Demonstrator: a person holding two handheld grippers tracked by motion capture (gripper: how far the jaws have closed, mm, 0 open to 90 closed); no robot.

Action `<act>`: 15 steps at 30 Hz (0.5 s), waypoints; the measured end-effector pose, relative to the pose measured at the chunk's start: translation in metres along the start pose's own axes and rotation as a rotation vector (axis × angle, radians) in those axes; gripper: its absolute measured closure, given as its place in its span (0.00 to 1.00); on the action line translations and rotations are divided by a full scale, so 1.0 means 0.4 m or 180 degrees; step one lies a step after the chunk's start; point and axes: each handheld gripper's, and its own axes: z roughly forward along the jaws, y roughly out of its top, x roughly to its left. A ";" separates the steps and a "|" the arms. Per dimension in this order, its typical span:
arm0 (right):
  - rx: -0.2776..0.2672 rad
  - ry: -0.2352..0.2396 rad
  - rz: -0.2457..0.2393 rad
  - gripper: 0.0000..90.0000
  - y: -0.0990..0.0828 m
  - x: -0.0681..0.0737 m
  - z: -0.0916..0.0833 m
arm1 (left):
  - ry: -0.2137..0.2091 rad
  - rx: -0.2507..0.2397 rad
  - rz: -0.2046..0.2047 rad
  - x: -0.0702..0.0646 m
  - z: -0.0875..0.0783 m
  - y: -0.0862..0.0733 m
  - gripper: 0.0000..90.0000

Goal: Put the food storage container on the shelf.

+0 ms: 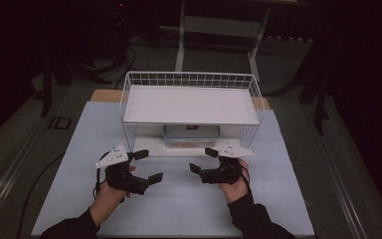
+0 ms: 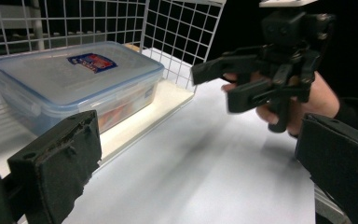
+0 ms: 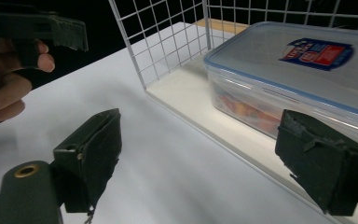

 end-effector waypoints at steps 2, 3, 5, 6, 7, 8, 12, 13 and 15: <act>-0.0012 -0.0020 -0.0008 0.15 -0.002 -0.002 -0.021 | 0.0016 0.0023 0.0014 -0.001 -0.006 -0.001 0.00; -0.0022 -0.0037 0.0008 0.15 -0.004 -0.002 -0.032 | 0.0017 0.0016 0.0020 -0.001 -0.010 -0.002 0.00; -0.0032 -0.0062 -0.0006 0.16 -0.007 -0.003 -0.053 | 0.0023 0.0018 0.0012 0.000 -0.018 -0.003 0.00; -0.0036 -0.0091 -0.0019 0.16 -0.009 -0.002 -0.064 | 0.0029 0.0012 0.0018 0.001 -0.023 -0.004 0.00; -0.0044 -0.0111 -0.0035 0.16 -0.012 -0.002 -0.075 | 0.0029 0.0009 0.0020 0.001 -0.028 -0.004 0.00; -0.0042 -0.0115 -0.0041 0.16 -0.016 -0.002 -0.085 | 0.0036 0.0006 0.0023 0.001 -0.033 -0.005 0.00; -0.0038 -0.0196 -0.0055 0.15 -0.034 -0.004 -0.125 | 0.0053 0.0000 -0.0030 0.002 -0.054 -0.014 0.00; -0.0044 -0.0212 -0.0030 0.15 -0.038 -0.004 -0.137 | 0.0048 0.0002 -0.0040 0.002 -0.059 -0.016 0.00; -0.0097 -0.0250 -0.0004 0.16 -0.044 -0.006 -0.161 | 0.0043 0.0014 -0.0037 0.001 -0.069 -0.021 0.00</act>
